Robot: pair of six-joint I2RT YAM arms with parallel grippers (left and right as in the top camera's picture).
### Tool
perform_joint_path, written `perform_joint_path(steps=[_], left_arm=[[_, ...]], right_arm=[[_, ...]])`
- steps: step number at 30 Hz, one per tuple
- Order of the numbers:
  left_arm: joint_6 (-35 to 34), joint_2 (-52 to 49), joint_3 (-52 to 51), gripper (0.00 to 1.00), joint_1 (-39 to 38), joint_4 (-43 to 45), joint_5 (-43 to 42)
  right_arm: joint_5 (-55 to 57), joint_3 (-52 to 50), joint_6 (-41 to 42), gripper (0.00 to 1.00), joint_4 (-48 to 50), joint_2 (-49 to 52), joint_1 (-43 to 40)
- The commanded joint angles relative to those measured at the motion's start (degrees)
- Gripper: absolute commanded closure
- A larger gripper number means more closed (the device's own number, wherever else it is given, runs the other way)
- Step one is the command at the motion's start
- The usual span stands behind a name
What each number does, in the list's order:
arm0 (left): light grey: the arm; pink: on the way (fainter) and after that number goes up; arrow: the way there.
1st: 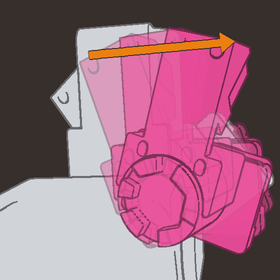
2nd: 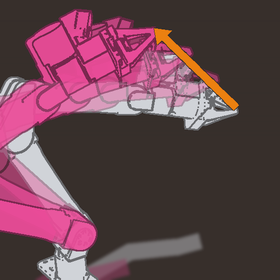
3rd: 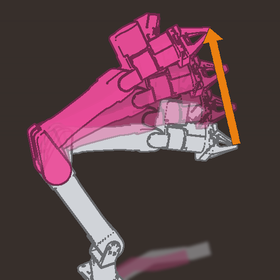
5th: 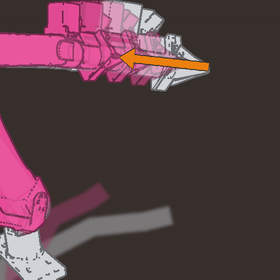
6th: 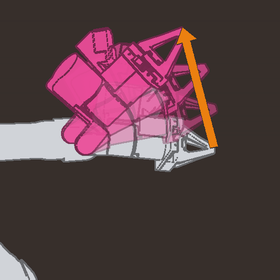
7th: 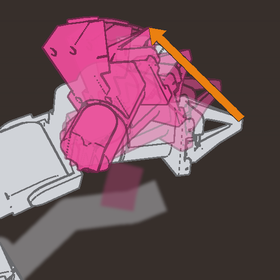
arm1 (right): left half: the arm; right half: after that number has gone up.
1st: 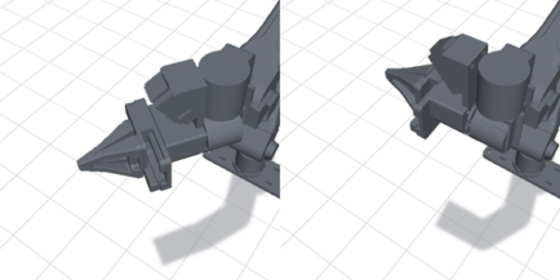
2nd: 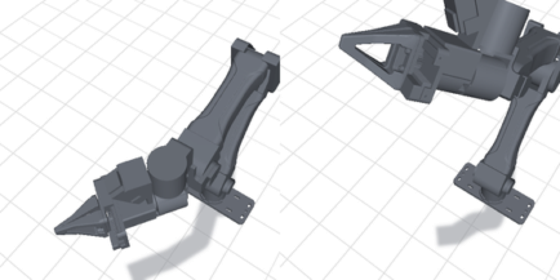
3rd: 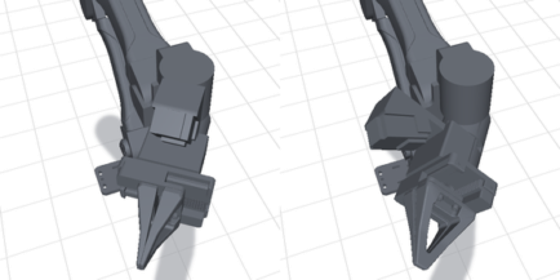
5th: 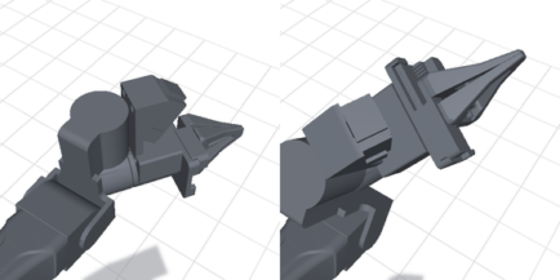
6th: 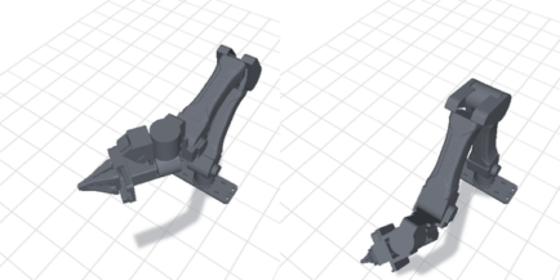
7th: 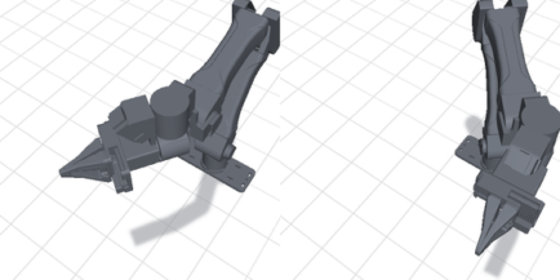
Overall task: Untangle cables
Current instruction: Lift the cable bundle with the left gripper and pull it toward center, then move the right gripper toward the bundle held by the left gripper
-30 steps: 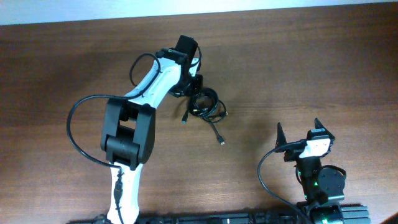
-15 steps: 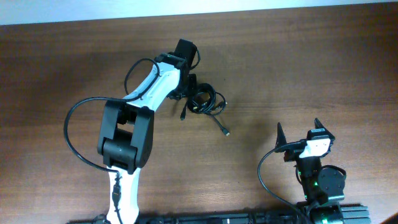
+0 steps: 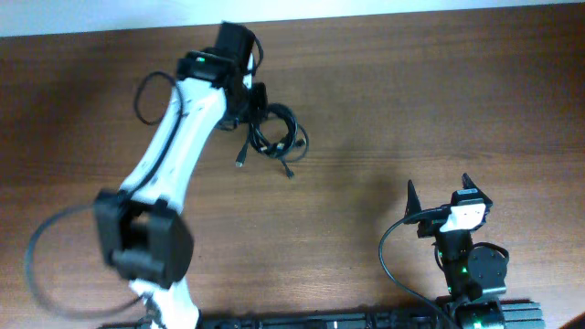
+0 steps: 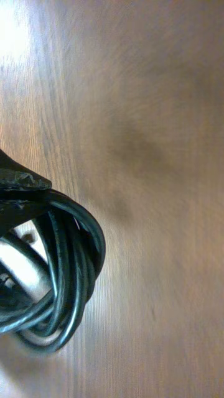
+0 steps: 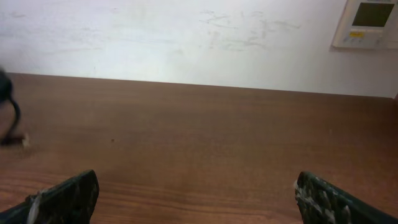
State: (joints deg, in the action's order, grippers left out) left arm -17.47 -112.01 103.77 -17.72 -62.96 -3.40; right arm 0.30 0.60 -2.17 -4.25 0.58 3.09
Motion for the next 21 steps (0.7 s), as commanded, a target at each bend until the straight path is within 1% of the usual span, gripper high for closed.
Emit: perform_joint_path(steps=[1, 2, 3, 5, 8, 9, 10, 12, 13, 14, 15, 17, 19, 21], left_arm=[[16.24, 11.21, 1.68, 1.00, -0.11, -0.76, -0.24], [20.81, 13.60, 1.68, 1.00, -0.11, -2.21, -0.22], [23.61, 15.30, 1.68, 1.00, -0.11, -3.89, -0.24], [23.82, 16.37, 1.66, 1.00, -0.11, -5.51, -1.40], [23.82, 16.35, 1.42, 1.00, -0.11, -5.75, -7.28], [23.80, 16.35, 1.27, 1.00, -0.11, -5.75, -7.63], [23.80, 16.35, 1.27, 1.00, -0.11, -5.77, -8.13], [23.80, 16.35, 1.27, 1.00, -0.11, -5.79, -9.77], [23.80, 16.35, 1.27, 1.00, -0.11, -6.01, -9.77], [23.80, 16.35, 1.27, 1.00, -0.11, -6.21, -9.79], [23.80, 16.35, 1.27, 1.00, -0.13, -6.40, -10.05], [23.82, 16.35, 1.27, 1.00, -0.13, -6.40, -11.45], [23.82, 16.35, 1.27, 1.00, -0.11, -6.47, -11.45], [23.80, 16.35, 1.27, 1.00, -0.11, -6.49, -11.45]], right_arm=[[-0.09, -0.28, -0.42, 0.01, -0.33, -0.37, 0.26], [-0.09, -0.28, -0.42, 0.01, -0.33, -0.37, 0.26], [-0.09, -0.28, -0.39, 0.02, -0.33, -0.37, 0.26], [-0.09, -0.28, -0.39, 0.01, -0.33, -0.37, 0.26], [-1.09, -0.28, -0.33, 0.01, -0.31, -0.37, 0.28], [-3.39, -0.28, 1.92, 0.01, -0.07, -0.37, 0.28], [-7.39, -0.28, 11.06, 0.01, 0.35, -0.37, 0.28], [-17.66, -0.28, 40.52, 0.01, 1.09, -0.26, 0.28], [-23.15, -0.28, 50.31, 0.01, 1.31, -0.11, 0.28], [-29.38, -0.28, 58.05, 0.02, 1.51, -0.07, 0.28], [-33.68, -0.28, 60.26, 0.01, 1.53, -0.07, 0.28], [-37.24, -0.28, 61.16, 0.01, 1.81, -0.07, 0.26], [-40.44, -0.09, 53.70, 0.01, 2.43, -0.04, 0.26], [-40.59, 1.33, 52.11, 0.02, -0.35, 0.83, 0.22]])
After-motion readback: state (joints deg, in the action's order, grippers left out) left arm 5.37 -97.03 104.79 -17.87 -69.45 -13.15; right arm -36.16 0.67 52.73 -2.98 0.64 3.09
